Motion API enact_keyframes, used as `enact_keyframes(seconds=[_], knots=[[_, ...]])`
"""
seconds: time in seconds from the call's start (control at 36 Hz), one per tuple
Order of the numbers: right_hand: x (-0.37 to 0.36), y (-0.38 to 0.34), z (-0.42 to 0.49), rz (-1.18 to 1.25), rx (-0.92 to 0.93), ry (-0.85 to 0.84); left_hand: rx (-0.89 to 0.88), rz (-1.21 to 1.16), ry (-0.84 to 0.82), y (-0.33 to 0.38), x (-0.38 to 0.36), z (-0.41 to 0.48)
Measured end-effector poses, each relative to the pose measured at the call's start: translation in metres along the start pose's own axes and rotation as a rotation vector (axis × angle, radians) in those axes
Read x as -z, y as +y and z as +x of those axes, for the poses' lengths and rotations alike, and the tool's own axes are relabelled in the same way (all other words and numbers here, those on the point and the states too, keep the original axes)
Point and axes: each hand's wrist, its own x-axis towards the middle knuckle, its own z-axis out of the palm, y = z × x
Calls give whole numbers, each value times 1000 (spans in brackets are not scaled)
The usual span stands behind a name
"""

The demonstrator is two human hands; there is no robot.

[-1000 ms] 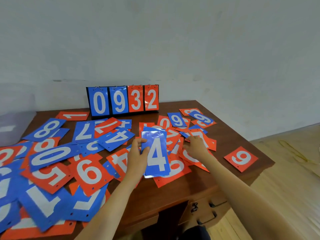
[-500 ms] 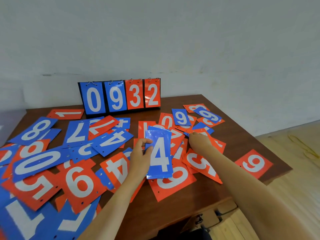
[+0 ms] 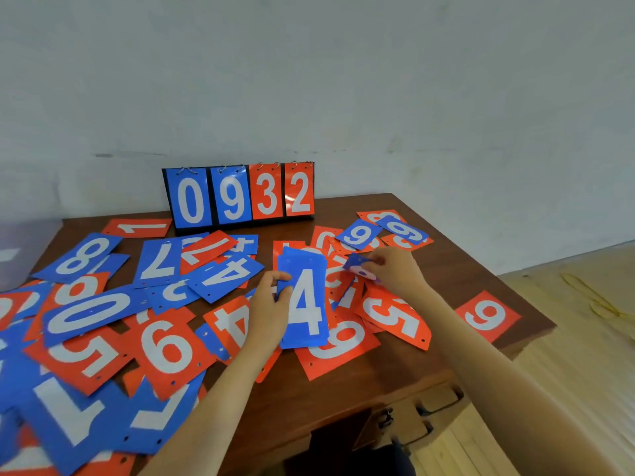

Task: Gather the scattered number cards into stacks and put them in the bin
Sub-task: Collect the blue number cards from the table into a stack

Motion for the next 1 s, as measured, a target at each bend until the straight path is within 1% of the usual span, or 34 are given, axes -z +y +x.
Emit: enact_keyframes(seconds=[0.14, 0.25, 0.36, 0.53, 0.61, 0.69, 0.81, 0.94, 1.0], knots=[[42, -30, -25, 211, 101, -16, -91, 93, 50, 4, 12, -8], [63, -49, -40, 367, 124, -160, -169, 168, 67, 9, 19, -14], [64, -59, -49, 386, 140, -220, -192, 153, 50, 15, 20, -19], [48, -65, -44, 476, 112, -301, -218, 91, 10, 22, 21, -24], [36, -68, -39, 422, 124, -260, -174, -2, -26, 24, 19, -21], [18, -68, -31, 328, 138, -160, -108, -73, -65, 26, 15, -16], [-5, -64, -17, 282, 146, -27, -68, -124, -106, 19, 8, -6], [-29, -45, 19, 171, 131, 108, -9, -95, -91, 9, 1, 14], [-38, -29, 41, 142, 94, 114, -3, -70, -58, 6, -1, 24]])
